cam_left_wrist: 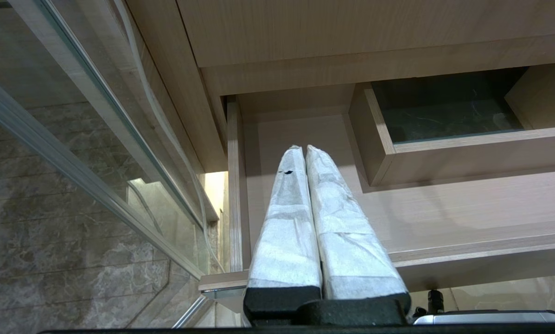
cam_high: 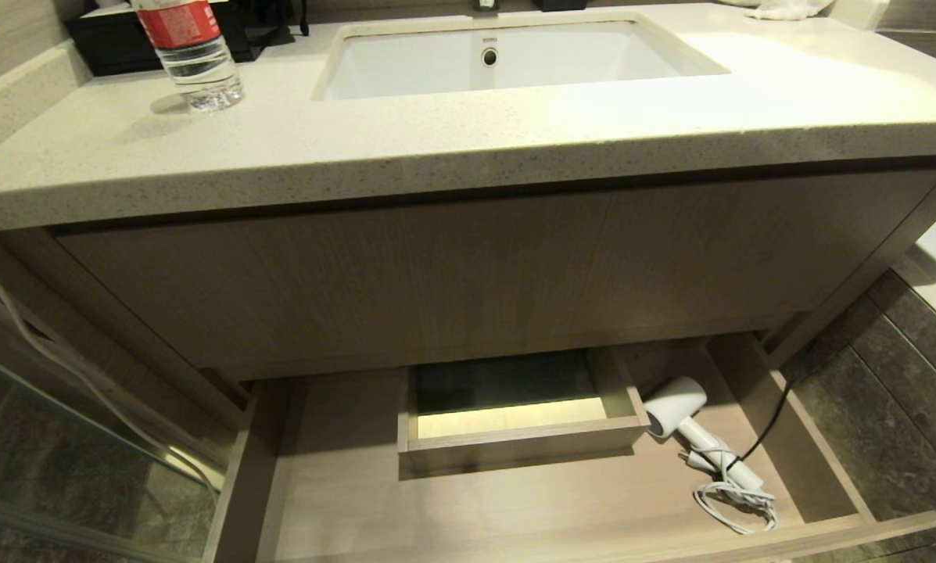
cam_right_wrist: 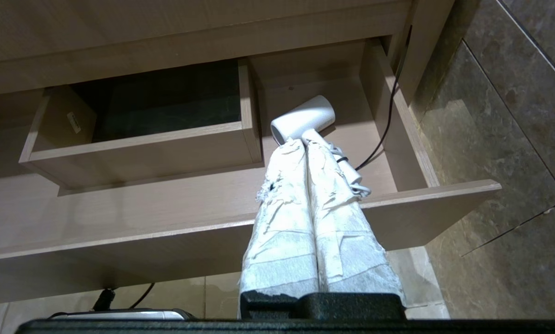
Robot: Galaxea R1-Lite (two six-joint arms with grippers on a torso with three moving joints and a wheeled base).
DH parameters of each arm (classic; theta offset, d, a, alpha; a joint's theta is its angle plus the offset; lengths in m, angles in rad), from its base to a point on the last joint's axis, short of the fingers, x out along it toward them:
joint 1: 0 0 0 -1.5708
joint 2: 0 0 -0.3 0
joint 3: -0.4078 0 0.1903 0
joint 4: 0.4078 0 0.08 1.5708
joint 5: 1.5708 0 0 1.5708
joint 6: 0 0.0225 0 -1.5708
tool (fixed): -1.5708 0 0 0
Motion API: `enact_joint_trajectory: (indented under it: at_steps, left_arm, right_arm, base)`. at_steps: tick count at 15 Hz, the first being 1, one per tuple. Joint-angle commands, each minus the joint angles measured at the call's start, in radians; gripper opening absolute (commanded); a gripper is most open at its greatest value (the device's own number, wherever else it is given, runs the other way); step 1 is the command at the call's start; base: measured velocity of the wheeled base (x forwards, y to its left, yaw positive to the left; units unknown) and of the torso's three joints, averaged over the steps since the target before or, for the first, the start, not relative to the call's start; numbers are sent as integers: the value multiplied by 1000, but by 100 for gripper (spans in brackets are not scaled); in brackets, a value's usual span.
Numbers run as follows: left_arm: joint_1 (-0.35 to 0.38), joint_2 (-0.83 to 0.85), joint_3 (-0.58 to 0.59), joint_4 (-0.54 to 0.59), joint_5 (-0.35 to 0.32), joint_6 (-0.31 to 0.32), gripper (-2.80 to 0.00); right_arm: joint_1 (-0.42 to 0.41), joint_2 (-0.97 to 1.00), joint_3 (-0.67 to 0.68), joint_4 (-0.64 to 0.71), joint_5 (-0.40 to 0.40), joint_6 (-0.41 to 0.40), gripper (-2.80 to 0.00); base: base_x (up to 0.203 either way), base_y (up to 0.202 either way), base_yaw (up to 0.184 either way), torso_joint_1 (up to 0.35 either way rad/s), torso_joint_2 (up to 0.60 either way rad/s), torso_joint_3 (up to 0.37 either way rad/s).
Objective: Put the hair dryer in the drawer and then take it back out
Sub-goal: Take the hairdryer out
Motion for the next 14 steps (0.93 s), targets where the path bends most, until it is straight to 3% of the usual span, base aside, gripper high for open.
enact_joint_trajectory:
  at_steps: [1, 9, 14]
  left_arm:
    - [0, 0, 0, 0, 0, 0, -280]
    - [0, 0, 0, 1, 0, 0, -280]
    - [0, 0, 0, 0, 0, 1, -280]
  right_arm:
    - [0, 2, 0, 0, 3, 0, -280]
    - [0, 2, 0, -2, -2, -3, -280]
    - [0, 2, 0, 1, 3, -3, -280]
  base:
    - [0, 0, 0, 0, 0, 0]
    - [0, 0, 0, 0, 0, 0]
    - [4, -11, 145, 4, 2, 1]
